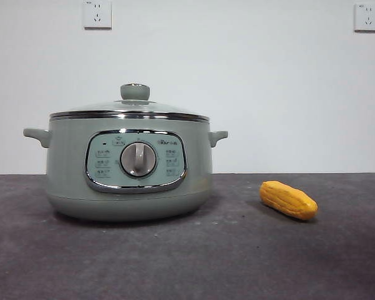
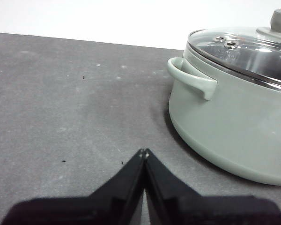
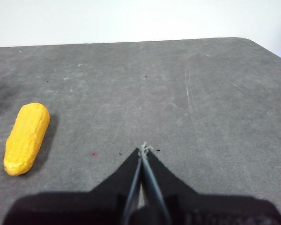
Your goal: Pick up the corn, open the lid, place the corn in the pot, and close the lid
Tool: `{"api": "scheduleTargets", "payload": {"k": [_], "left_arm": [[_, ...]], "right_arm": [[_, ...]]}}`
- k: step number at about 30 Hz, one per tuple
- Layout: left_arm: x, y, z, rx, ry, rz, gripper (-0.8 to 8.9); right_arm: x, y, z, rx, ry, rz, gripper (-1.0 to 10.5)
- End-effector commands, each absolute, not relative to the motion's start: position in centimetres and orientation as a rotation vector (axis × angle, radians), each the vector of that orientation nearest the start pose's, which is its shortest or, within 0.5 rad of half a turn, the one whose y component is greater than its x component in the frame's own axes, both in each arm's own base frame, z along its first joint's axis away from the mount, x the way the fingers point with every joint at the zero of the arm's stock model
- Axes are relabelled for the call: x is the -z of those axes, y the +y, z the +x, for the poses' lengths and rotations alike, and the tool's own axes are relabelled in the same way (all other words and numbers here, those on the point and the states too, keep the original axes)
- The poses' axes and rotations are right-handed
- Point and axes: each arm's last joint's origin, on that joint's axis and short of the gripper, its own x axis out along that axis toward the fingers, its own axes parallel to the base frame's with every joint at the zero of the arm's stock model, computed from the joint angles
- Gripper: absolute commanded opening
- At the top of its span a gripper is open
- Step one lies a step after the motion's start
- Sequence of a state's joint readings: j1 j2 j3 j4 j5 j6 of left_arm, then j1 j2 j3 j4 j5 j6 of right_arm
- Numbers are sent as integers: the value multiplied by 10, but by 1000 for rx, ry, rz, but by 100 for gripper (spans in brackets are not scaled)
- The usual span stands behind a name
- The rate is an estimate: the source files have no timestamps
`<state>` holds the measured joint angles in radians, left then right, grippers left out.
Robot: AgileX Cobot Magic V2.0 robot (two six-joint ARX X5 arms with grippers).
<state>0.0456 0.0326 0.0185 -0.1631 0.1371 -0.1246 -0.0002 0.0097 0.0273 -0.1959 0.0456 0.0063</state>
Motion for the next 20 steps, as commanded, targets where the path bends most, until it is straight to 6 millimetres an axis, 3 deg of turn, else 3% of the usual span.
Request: {"api": "scheduleTargets", "payload": {"k": [1,11,20], "left_arm": [[-149,1,97,76,187,-147,-3],[-163,0,95,101,172,-200,-6],[-210,-3,82,180,191,-234,-6]], "right_arm": [[-151,-1,96,47,179,-2,1],[-165,1,95,-36,86,207,-10],[-221,3,85,-86,99,316,-11]]}}
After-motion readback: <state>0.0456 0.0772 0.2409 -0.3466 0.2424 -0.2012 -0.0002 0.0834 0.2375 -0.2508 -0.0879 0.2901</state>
